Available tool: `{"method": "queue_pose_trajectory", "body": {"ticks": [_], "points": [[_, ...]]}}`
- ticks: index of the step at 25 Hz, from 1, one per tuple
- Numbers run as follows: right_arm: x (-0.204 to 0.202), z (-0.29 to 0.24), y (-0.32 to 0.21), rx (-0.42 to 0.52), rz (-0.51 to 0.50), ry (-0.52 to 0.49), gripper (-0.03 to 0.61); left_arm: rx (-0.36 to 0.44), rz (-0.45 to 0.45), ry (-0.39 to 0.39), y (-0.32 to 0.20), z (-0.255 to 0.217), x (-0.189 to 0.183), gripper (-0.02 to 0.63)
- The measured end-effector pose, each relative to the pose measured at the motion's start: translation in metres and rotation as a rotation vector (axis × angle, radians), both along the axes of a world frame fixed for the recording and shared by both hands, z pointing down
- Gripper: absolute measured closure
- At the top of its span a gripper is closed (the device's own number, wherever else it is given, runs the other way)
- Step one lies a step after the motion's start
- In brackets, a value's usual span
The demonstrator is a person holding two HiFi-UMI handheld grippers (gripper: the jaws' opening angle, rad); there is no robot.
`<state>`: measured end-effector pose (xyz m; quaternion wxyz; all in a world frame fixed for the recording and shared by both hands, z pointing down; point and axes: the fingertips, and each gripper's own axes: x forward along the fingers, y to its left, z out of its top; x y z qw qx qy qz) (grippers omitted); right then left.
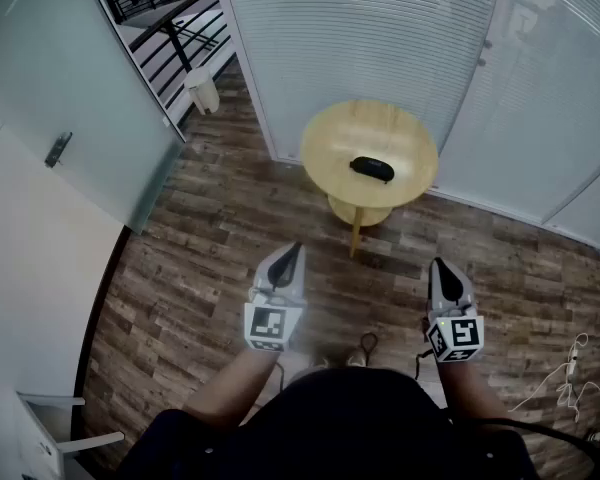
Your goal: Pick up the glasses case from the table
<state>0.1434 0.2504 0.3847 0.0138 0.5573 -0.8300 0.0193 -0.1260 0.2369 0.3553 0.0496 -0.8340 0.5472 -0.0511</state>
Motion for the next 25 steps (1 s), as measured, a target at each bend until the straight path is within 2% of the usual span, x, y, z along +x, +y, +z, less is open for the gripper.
{"method": "queue_pose_trajectory", "body": {"ticks": [9,13,16,20,25], "points": [[0.012,0.006,-0.025,-0.024,-0.003,-0.027,0.571,-0.012,0.003,-0.009,-0.016,0.001,0.023,0.609],[0.017,0.009,-0.034,-0.044,-0.024,-0.085,0.571,-0.032,-0.006,-0.024,-0.025,0.004,0.031,0.609],[0.022,0.009,-0.032,-0.054,-0.022,-0.084,0.571,-0.042,-0.014,-0.019,-0.024,0.005,0.036,0.609],[0.028,0.007,-0.043,-0.051,-0.047,-0.080,0.571,-0.016,-0.028,-0.023,-0.032,-0.003,0.050,0.609],[0.034,0.012,-0.057,-0.091,-0.059,-0.085,0.571,-0.017,-0.022,-0.003,-0.039,-0.006,0.068,0.609]]}}
